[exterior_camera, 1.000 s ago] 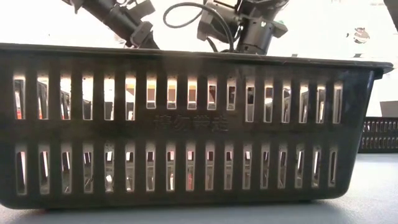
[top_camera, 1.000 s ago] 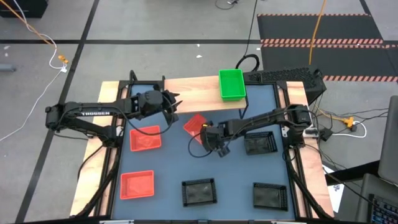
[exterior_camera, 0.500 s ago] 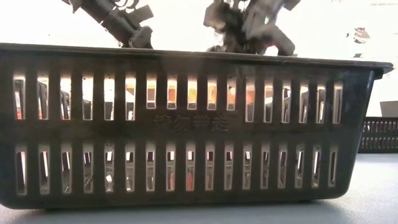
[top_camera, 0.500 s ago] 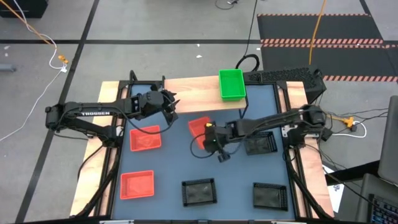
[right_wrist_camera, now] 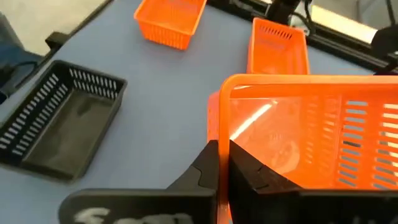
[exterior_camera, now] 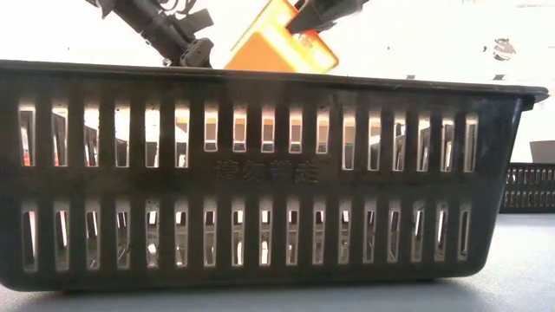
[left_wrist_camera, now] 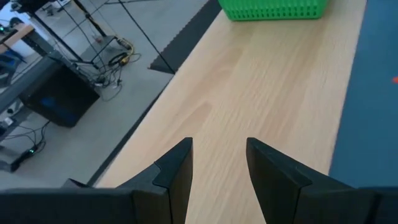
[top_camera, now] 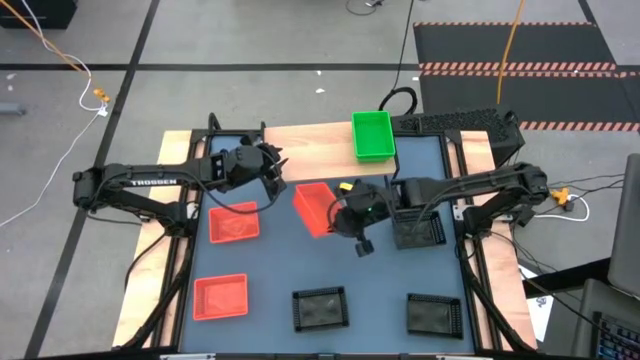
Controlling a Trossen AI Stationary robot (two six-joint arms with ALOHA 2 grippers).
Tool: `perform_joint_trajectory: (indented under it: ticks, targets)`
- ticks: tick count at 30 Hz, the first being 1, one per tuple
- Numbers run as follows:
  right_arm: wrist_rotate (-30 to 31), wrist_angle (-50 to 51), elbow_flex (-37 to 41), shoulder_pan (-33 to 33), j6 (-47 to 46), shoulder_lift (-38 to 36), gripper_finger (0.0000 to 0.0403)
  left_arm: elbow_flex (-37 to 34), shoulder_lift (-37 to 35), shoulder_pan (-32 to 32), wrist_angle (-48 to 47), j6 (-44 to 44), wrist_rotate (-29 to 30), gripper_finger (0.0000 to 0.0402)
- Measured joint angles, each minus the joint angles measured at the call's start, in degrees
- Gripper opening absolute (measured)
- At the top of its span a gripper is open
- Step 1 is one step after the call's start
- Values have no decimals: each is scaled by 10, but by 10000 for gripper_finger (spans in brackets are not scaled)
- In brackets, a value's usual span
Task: Stack baskets on shelf by color
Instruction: Put the top right orange bin on the shelf
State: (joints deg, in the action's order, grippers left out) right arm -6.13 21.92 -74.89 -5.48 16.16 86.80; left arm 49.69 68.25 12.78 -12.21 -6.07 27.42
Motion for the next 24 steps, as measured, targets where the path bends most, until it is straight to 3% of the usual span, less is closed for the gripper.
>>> perform_joint_trajectory:
  ticks: [6,13,16,24]
  targets:
    - [1,-12,-38,10,4,4,1,0,0,11,0,3,13,152]
    - [4,80,-191,47,27,23,1,0,0,22,0,4,13,152]
    - [37,145,-241,68,44,32,1,0,0,22,-3,4,13,152]
    - [92,204,-369,119,73,78,0,0,0,22,-10,4,13,152]
